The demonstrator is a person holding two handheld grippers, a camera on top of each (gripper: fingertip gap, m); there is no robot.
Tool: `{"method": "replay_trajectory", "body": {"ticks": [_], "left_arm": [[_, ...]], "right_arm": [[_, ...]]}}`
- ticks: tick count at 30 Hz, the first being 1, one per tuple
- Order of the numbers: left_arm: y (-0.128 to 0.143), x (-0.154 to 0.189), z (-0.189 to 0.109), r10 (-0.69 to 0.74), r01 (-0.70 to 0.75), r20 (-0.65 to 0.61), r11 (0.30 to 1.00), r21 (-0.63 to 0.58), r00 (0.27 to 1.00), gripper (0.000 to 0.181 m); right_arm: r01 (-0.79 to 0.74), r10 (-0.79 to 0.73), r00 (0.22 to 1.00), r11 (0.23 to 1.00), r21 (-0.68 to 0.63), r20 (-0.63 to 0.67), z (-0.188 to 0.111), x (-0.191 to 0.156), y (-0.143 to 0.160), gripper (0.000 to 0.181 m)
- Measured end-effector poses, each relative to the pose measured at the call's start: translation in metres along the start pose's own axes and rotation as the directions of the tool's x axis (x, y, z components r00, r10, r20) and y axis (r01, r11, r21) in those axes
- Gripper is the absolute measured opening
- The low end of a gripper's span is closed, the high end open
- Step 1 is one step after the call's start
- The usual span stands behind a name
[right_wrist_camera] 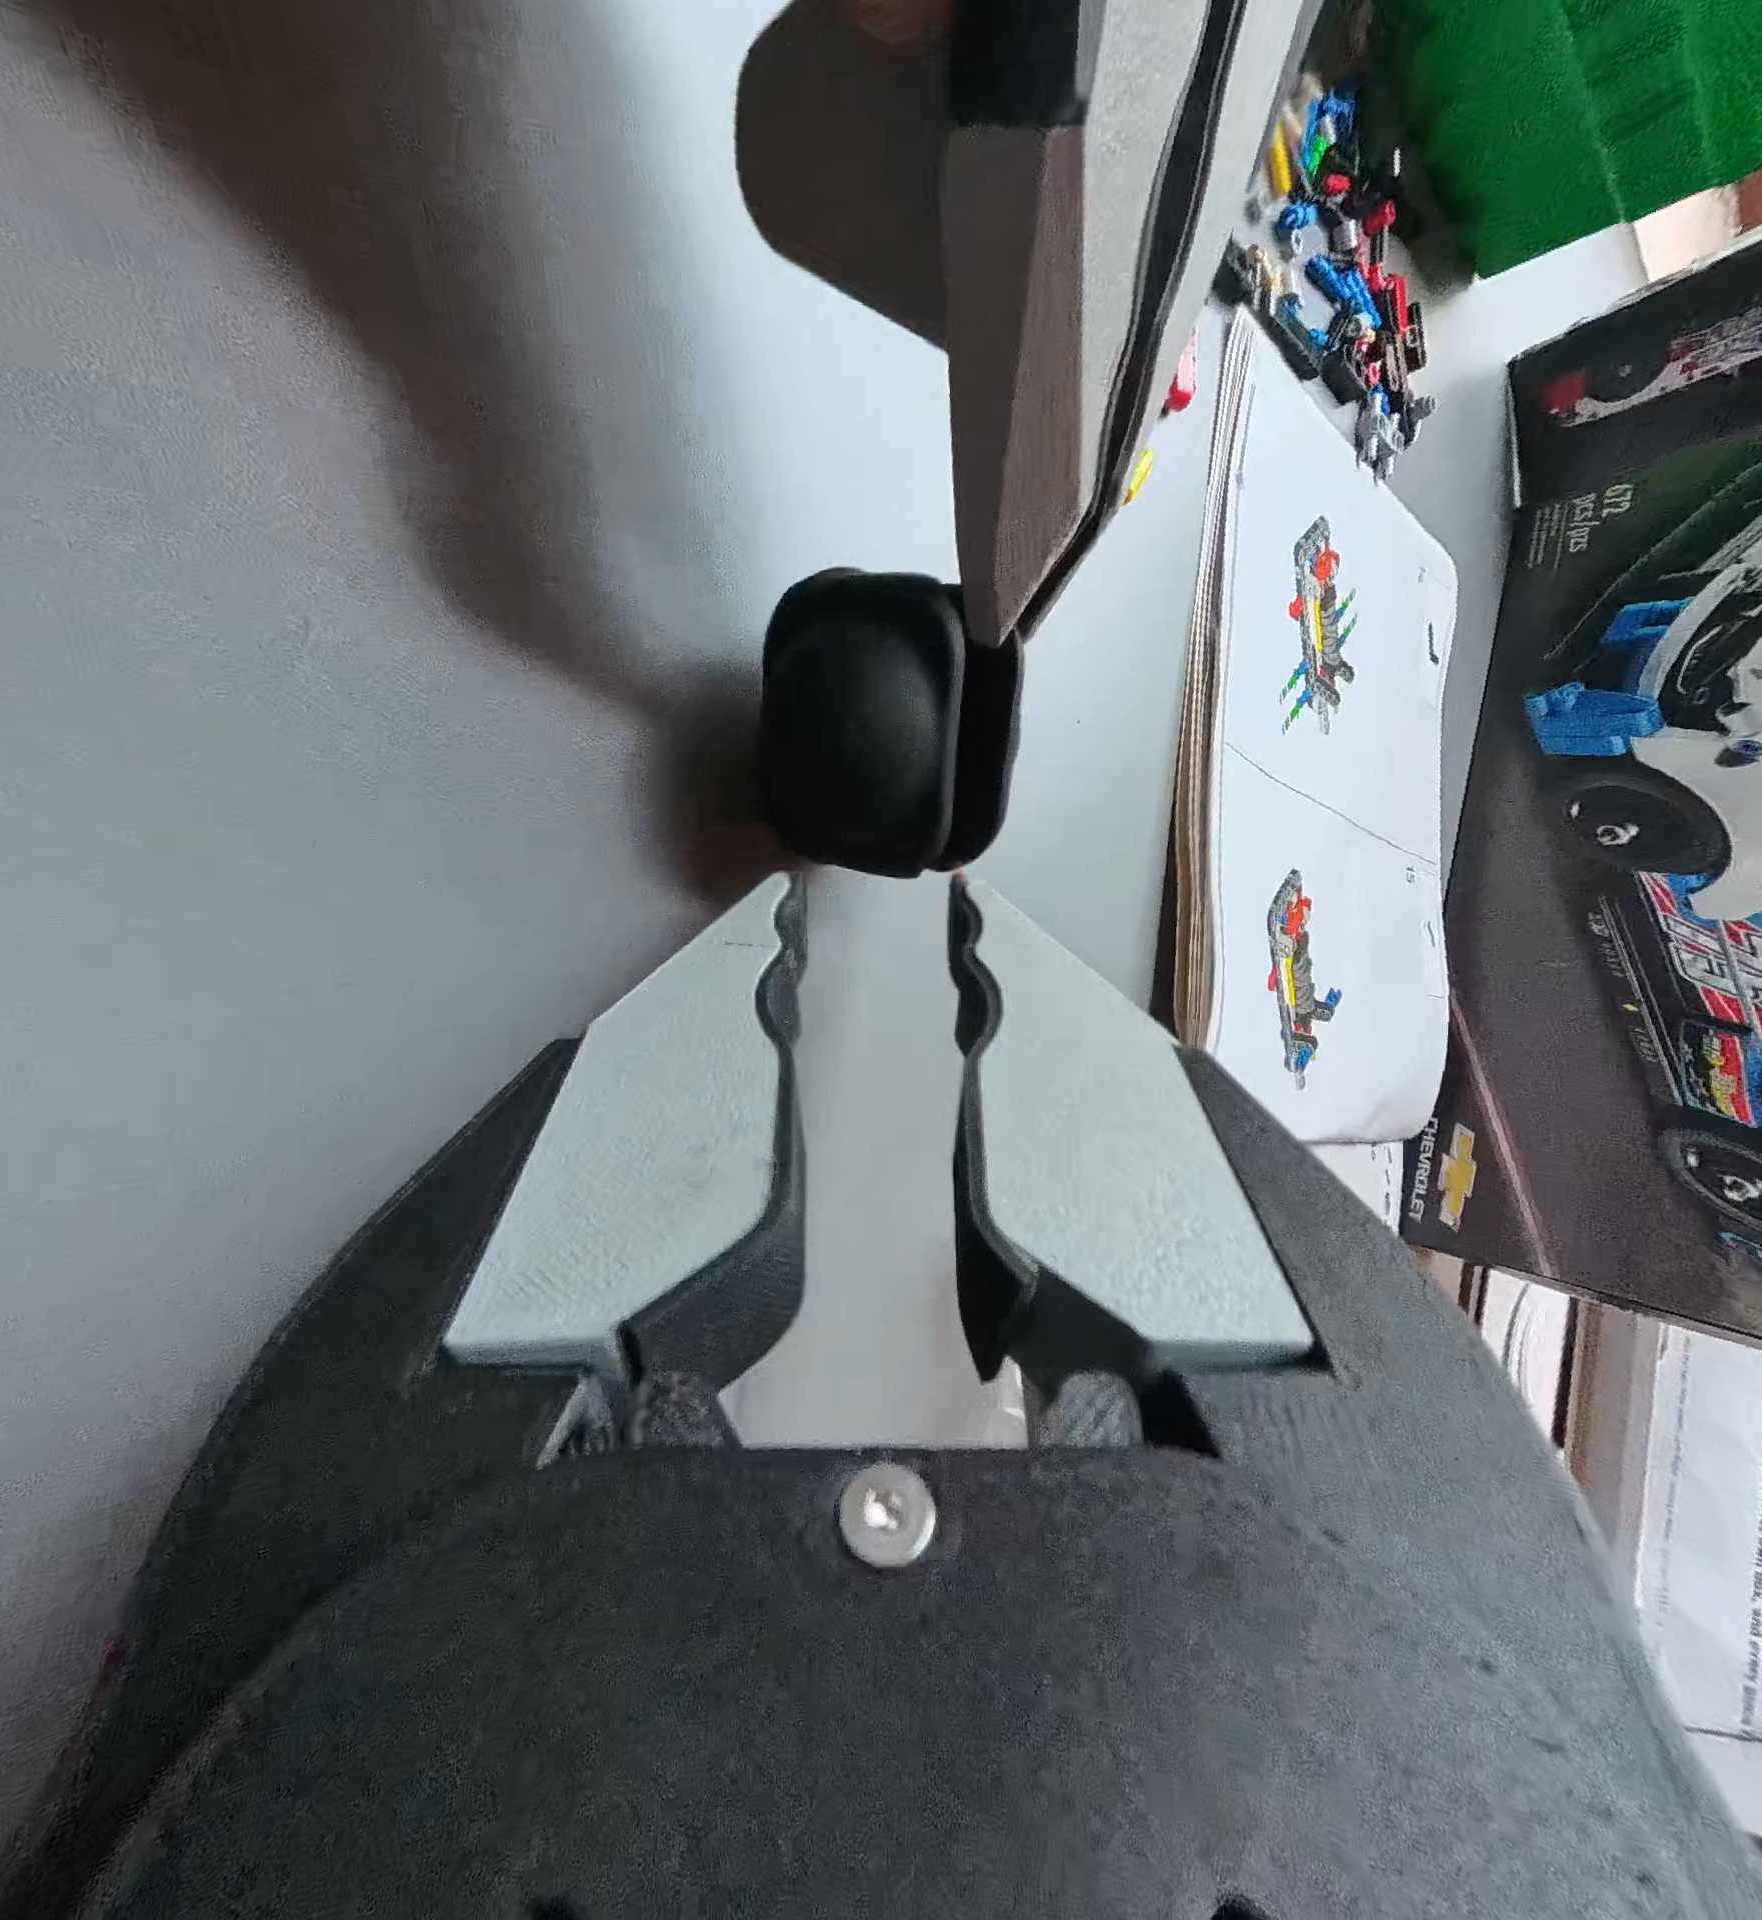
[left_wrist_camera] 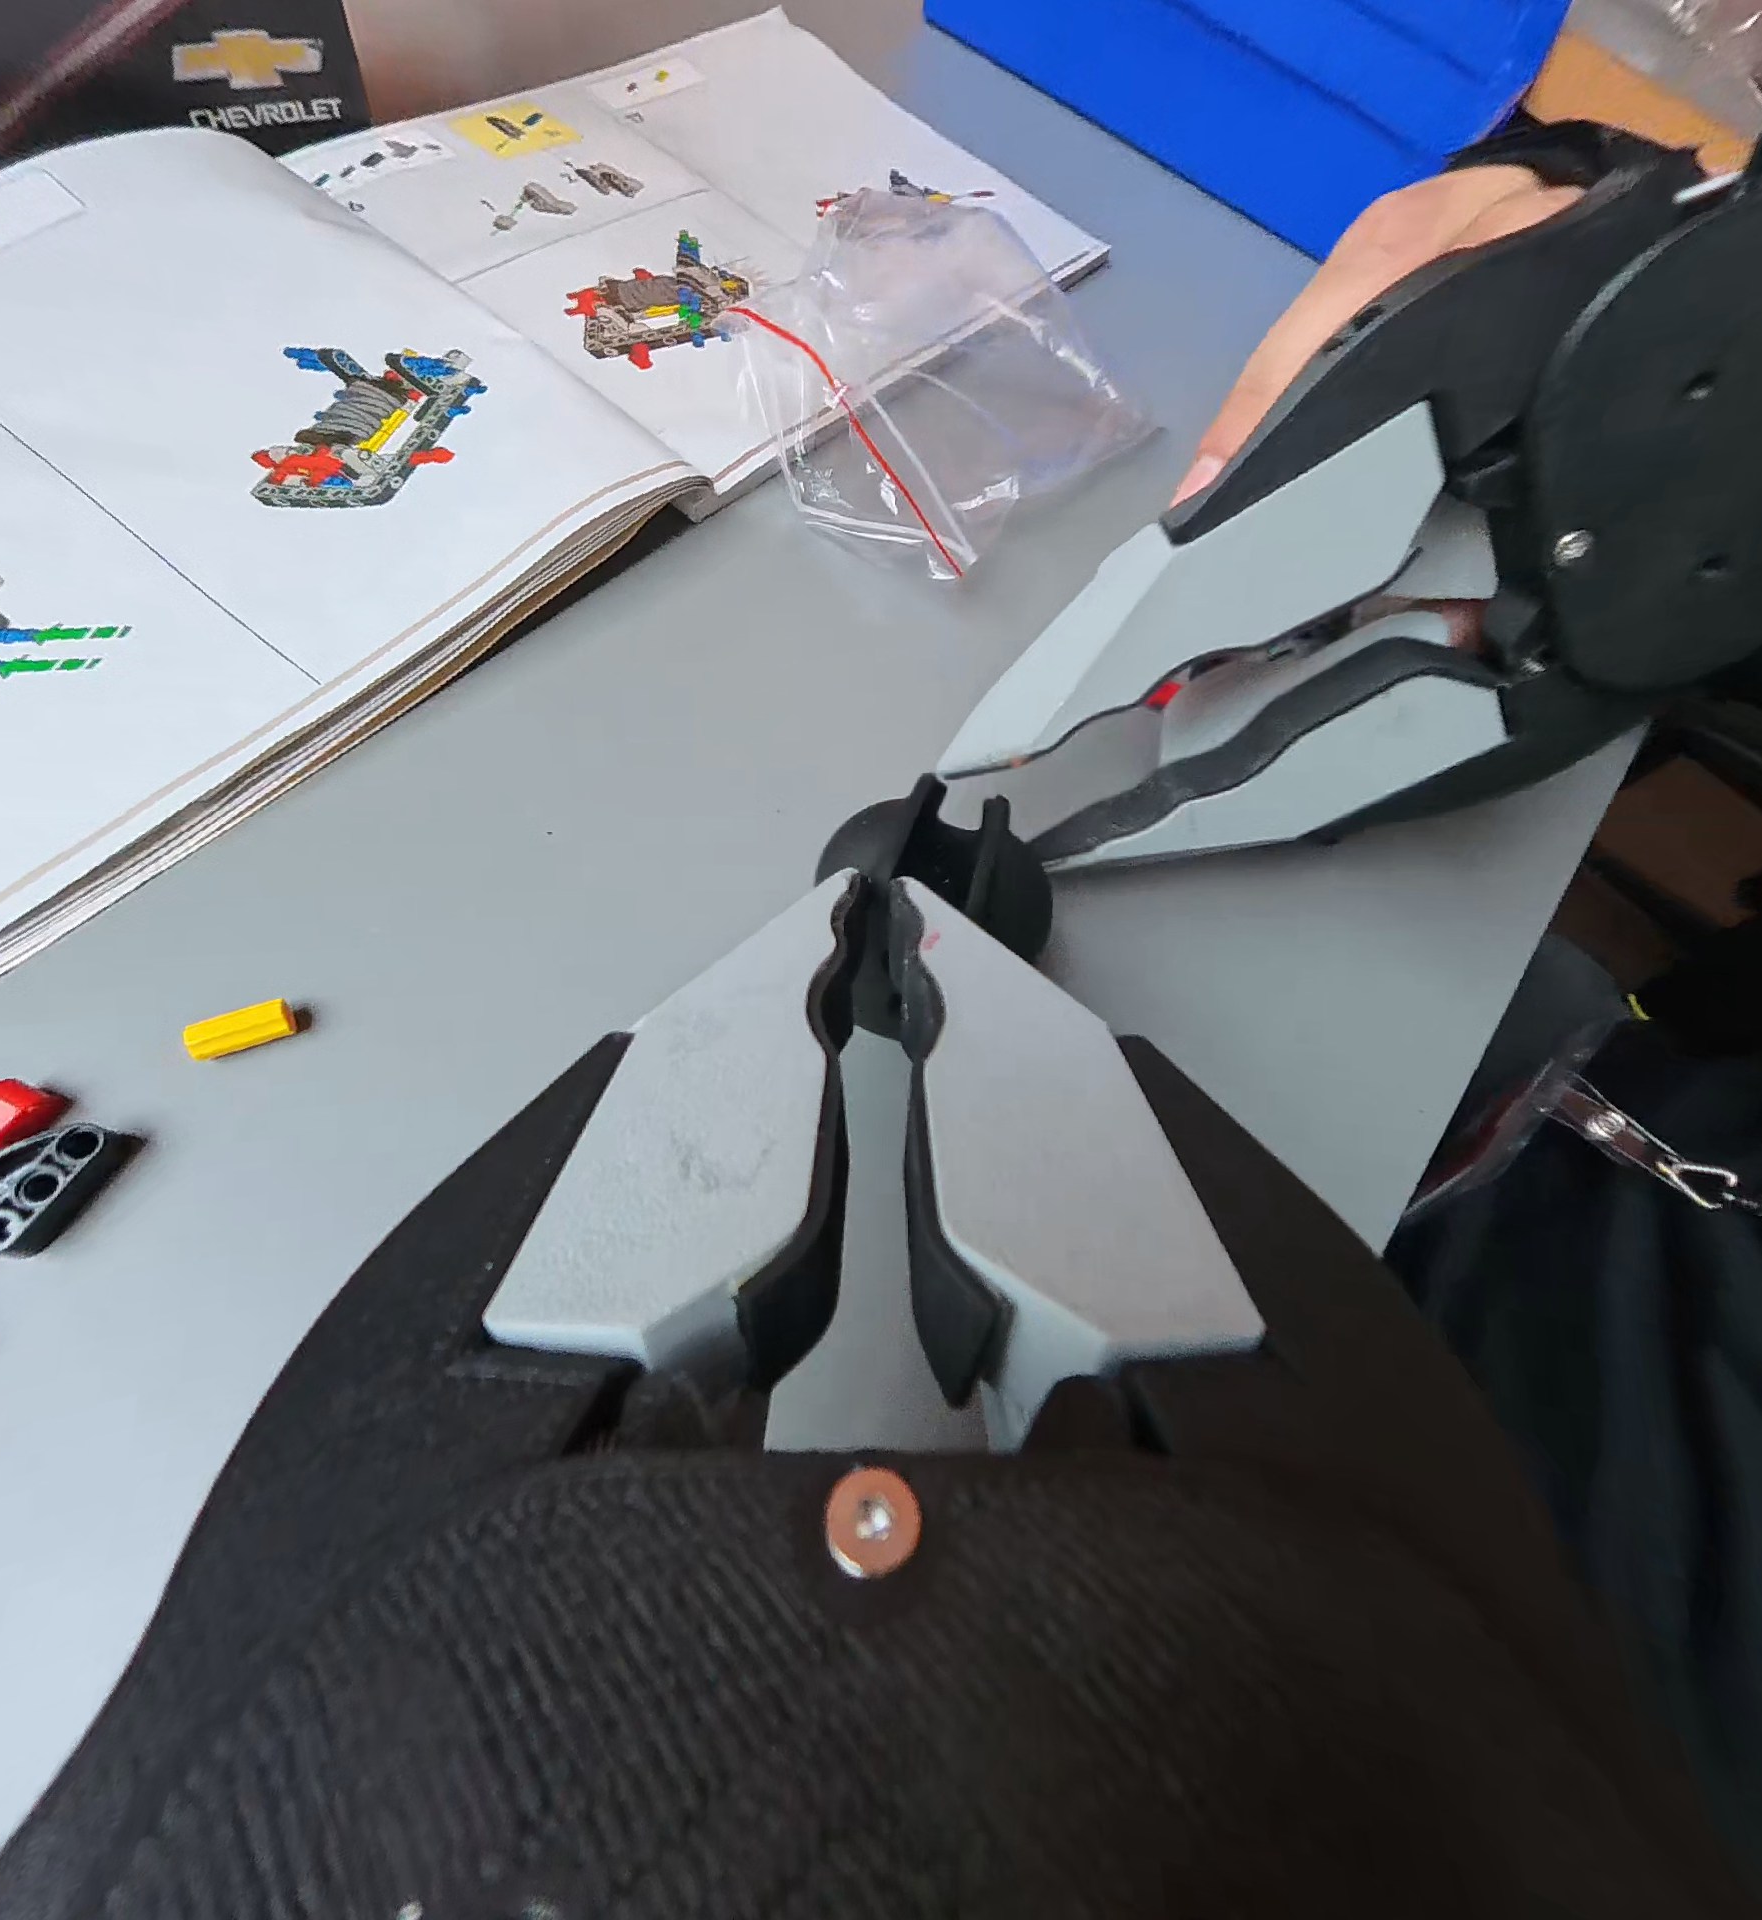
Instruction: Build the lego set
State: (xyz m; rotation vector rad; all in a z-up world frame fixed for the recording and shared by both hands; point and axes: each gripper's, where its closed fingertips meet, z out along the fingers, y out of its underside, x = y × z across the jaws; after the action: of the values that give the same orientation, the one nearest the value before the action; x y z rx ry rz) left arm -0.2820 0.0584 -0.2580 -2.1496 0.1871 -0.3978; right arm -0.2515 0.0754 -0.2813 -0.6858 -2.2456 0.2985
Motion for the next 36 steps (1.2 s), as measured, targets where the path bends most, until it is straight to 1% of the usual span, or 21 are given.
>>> {"method": "replay_trajectory", "body": {"ticks": [4,6,8,10,13,16,18,20,24,26,27,28,29,30,34,35,36], "left_arm": [[0.001,0.004,0.004,-0.017,0.017,-0.003,1.000,-0.017,1.000,0.000],[0.002,0.007,0.004,-0.026,0.026,-0.006,0.999,-0.028,1.000,0.001],[0.001,0.012,0.003,-0.026,0.025,-0.017,0.999,-0.025,1.000,0.001],[0.002,0.014,0.001,0.000,0.000,-0.005,1.000,-0.028,1.000,0.001],[0.007,0.019,-0.002,0.003,-0.003,-0.014,1.000,-0.017,1.000,0.001],[0.014,0.023,-0.005,-0.003,0.002,-0.018,1.000,-0.008,1.000,0.001],[0.015,0.025,-0.007,-0.002,0.002,-0.019,1.000,0.006,1.000,0.001],[0.015,0.028,-0.007,0.000,0.001,-0.022,1.000,0.016,1.000,0.001],[0.014,0.034,-0.006,0.034,-0.034,-0.023,0.999,0.018,0.999,0.001],[0.013,0.040,-0.005,0.056,-0.055,-0.046,0.998,0.013,0.997,0.005],[0.011,0.042,-0.004,0.070,-0.070,-0.058,0.997,0.010,0.996,0.004],[0.009,0.044,-0.003,0.090,-0.090,-0.066,0.996,0.008,0.994,0.008],[0.007,0.043,-0.001,0.107,-0.107,-0.060,0.994,0.003,0.992,0.017],[0.005,0.041,0.000,0.123,-0.123,-0.055,0.992,-0.005,0.991,0.021],[0.004,0.032,0.003,0.151,-0.153,-0.044,0.988,-0.035,0.988,0.021],[0.006,0.030,0.003,0.154,-0.156,-0.042,0.987,-0.047,0.987,0.024],[0.008,0.028,0.004,0.151,-0.153,-0.041,0.986,-0.062,0.988,0.031]], "right_arm": [[-0.008,0.009,1.000,0.999,0.040,-0.020,-0.009,-0.001,-0.016,0.031],[0.003,-0.003,1.000,0.999,0.051,-0.003,-0.009,-0.006,-0.024,0.031],[-0.007,0.007,1.000,1.000,0.019,0.014,-0.003,-0.008,-0.023,0.033],[-0.004,0.003,1.000,1.000,0.004,0.031,0.000,-0.012,-0.020,0.031],[0.075,-0.074,0.997,0.997,0.019,-0.013,-0.003,-0.017,-0.021,0.029],[0.195,-0.195,0.973,0.981,-0.011,-0.126,-0.007,-0.021,-0.019,0.026],[0.273,-0.282,0.938,0.959,-0.071,-0.201,-0.009,-0.022,-0.017,0.025],[0.326,-0.351,0.903,0.936,-0.136,-0.247,-0.010,-0.024,-0.017,0.023],[0.388,-0.433,0.860,0.898,-0.205,-0.268,-0.013,-0.027,-0.017,0.019],[0.415,-0.467,0.842,0.880,-0.229,-0.269,-0.014,-0.027,-0.015,0.017],[0.424,-0.479,0.835,0.874,-0.239,-0.270,-0.013,-0.026,-0.014,0.009],[0.436,-0.493,0.826,0.866,-0.244,-0.273,-0.012,-0.025,-0.013,0.007],[0.449,-0.506,0.817,0.859,-0.245,-0.278,-0.011,-0.024,-0.013,0.006],[0.455,-0.511,0.814,0.856,-0.245,-0.277,-0.010,-0.023,-0.014,0.007],[0.440,-0.491,0.826,0.868,-0.230,-0.275,-0.008,-0.020,-0.017,0.008],[0.440,-0.492,0.826,0.868,-0.231,-0.276,-0.008,-0.019,-0.017,0.007],[0.440,-0.493,0.824,0.867,-0.233,-0.278,-0.009,-0.019,-0.017,0.007]]}}
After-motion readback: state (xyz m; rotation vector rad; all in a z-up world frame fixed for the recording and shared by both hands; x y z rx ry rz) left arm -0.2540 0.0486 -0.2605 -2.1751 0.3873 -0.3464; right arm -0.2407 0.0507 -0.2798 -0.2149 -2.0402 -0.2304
